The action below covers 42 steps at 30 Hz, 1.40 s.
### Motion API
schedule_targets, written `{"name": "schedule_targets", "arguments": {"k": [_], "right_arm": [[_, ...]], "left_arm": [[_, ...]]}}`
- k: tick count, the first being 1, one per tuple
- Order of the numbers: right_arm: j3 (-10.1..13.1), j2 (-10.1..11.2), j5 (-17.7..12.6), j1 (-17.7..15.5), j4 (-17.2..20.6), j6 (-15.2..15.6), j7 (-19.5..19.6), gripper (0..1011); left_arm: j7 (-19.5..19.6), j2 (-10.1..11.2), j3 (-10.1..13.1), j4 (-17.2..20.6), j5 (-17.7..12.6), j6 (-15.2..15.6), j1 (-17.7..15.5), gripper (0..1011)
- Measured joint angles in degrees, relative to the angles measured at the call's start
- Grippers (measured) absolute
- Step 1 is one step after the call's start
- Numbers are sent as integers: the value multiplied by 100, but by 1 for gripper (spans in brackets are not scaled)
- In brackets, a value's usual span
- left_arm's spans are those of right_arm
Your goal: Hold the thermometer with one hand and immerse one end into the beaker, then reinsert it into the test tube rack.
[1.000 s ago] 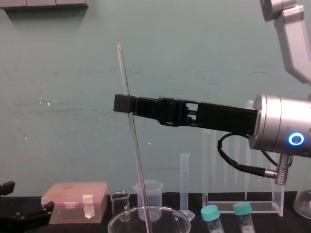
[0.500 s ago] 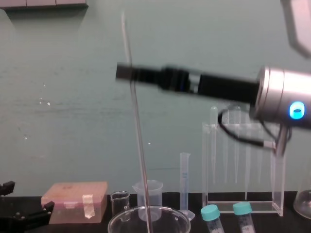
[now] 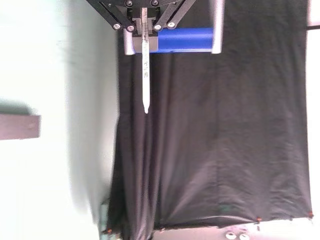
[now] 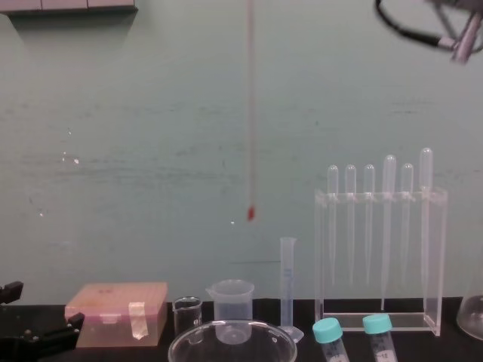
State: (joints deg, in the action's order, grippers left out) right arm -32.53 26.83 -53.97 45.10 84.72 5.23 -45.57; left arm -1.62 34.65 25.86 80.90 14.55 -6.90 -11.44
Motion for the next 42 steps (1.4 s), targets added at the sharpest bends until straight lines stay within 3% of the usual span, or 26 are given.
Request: {"name": "schedule_targets", "arguments": {"k": [3,4,10,11,14,20,27,32,42], "right_arm": [[143,277,8,0,152,-21,230,57],[143,277,8,0,152,-21,230,57],[452,961,-4,-468,569,87,744,57],[452,961,-4,-468,569,87,744,57],[672,1287,-108,-904,808,160,1087,57],[960,1586,-289,-1659,1103,166,1542,57],[1006,1673,-54,-2143,1205,-128,1568,57],[986,1652,174,-2270,1205,-322,1460,57],[944,1497,459,-2444,1089,-400,1419,57]], "left_arm": [[0,0,0,0,0,0,0,1008],[0,0,0,0,0,0,0,1008],[0,0,0,0,0,0,0,1008],[0,0,0,0,0,0,0,1008],[0,0,0,0,0,0,0,1008],[0,0,0,0,0,0,0,1008],[0,0,0,0,0,0,0,1008],[0,0,0,0,0,0,0,1008],[0,0,0,0,0,0,0,1008]]}}
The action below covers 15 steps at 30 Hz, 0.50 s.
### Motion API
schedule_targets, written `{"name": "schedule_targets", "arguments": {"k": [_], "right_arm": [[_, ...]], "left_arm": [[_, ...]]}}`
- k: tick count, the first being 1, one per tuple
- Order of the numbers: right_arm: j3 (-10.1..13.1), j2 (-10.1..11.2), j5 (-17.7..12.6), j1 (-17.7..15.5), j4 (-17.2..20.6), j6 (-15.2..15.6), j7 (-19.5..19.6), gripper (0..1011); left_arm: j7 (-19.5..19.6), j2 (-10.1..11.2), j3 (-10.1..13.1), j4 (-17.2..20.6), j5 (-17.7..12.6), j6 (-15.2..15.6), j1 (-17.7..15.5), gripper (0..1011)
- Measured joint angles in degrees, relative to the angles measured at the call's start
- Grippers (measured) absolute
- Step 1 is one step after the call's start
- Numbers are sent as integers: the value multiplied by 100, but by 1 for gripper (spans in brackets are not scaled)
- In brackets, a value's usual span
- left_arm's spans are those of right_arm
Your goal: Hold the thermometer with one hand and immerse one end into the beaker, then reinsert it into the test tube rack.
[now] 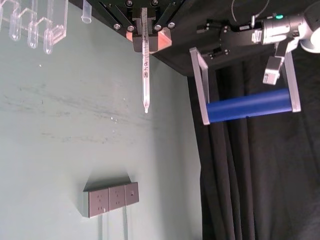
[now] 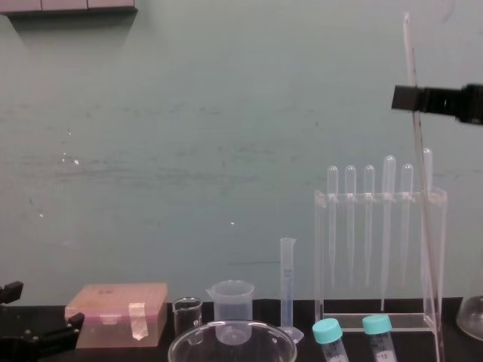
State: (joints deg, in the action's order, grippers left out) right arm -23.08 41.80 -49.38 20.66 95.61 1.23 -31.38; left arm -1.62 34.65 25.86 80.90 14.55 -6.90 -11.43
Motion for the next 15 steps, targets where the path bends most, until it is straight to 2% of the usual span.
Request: {"name": "schedule_targets", "arguments": {"k": [15], "right_arm": [[-39,-287,350,-105,-474,-413,-405,57]], "left_arm": [[0,0,0,0,0,0,0,1008]]}}
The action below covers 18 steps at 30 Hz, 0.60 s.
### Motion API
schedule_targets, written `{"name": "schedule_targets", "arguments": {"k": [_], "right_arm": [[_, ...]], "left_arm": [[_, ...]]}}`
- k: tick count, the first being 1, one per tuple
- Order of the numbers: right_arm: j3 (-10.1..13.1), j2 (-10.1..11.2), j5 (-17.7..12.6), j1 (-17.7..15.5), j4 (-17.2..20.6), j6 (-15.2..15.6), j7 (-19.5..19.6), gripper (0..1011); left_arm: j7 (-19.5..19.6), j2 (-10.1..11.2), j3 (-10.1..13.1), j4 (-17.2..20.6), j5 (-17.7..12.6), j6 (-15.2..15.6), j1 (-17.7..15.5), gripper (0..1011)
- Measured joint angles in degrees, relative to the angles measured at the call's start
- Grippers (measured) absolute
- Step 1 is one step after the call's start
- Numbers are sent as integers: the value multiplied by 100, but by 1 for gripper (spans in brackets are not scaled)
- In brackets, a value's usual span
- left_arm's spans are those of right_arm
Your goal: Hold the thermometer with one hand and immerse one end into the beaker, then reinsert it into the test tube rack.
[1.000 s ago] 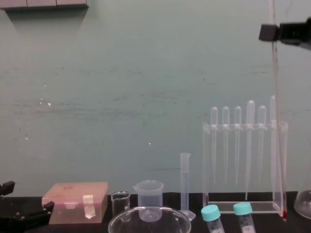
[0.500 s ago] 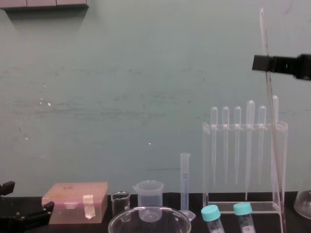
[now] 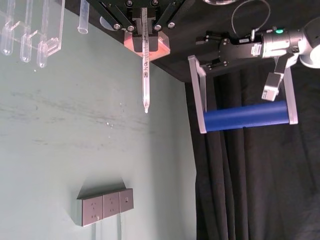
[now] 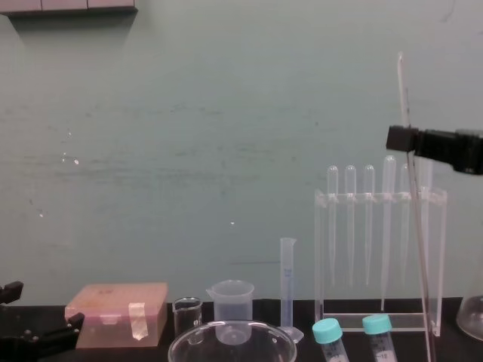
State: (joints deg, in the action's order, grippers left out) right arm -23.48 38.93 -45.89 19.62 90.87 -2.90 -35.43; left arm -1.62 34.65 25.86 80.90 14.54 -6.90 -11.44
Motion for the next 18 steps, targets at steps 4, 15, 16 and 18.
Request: {"name": "schedule_targets", "arguments": {"k": [4,15,16,18], "right_arm": [[-17,-67,86,-21,-116,-15,-35,57],[4,-216,220,-89,-285,51,-76,57],[10,-226,226,-90,-291,58,-77,57],[19,-254,270,-90,-311,69,-95,57]], "left_arm": [[0,0,0,0,0,0,0,1008],[0,0,0,0,0,0,0,1008],[0,0,0,0,0,0,0,1008],[0,0,0,0,0,0,0,1008]]}}
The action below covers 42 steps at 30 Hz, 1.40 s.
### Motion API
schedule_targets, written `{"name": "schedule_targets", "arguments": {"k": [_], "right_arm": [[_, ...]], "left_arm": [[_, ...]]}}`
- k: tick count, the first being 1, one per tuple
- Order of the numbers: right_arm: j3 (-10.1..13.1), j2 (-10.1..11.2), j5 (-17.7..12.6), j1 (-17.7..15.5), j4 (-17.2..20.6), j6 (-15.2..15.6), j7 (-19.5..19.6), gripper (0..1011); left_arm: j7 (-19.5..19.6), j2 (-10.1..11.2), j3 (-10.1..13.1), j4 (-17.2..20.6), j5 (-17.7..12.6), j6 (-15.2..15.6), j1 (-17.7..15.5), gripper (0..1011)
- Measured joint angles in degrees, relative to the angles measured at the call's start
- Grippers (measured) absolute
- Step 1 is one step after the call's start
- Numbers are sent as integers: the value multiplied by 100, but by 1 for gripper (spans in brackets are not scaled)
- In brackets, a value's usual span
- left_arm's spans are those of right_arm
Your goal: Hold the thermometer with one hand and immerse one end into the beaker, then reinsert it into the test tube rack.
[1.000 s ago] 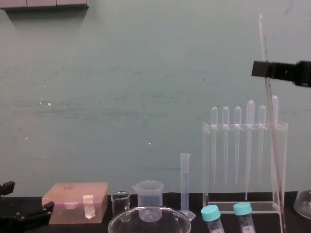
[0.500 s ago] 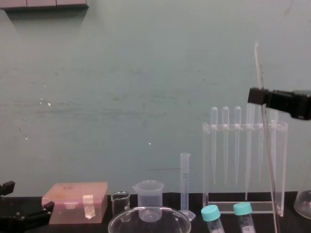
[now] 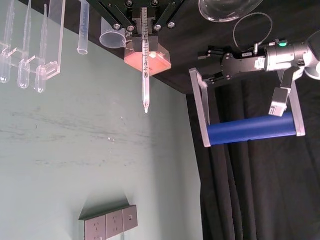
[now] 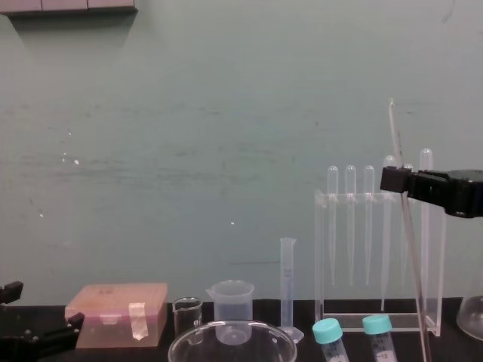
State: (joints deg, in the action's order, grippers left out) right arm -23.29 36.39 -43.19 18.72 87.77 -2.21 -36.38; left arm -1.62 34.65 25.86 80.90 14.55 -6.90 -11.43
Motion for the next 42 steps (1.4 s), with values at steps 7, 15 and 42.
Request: {"name": "schedule_targets", "arguments": {"k": [7,15,42], "right_arm": [[0,-26,83,11,-24,0,-34,57],[0,-20,72,14,-18,0,-29,57],[3,-11,47,14,-7,3,-19,788]], "left_arm": [[0,0,0,0,0,0,0,1008],[0,0,0,0,0,0,0,1008],[0,0,0,0,0,0,0,1008]]}}
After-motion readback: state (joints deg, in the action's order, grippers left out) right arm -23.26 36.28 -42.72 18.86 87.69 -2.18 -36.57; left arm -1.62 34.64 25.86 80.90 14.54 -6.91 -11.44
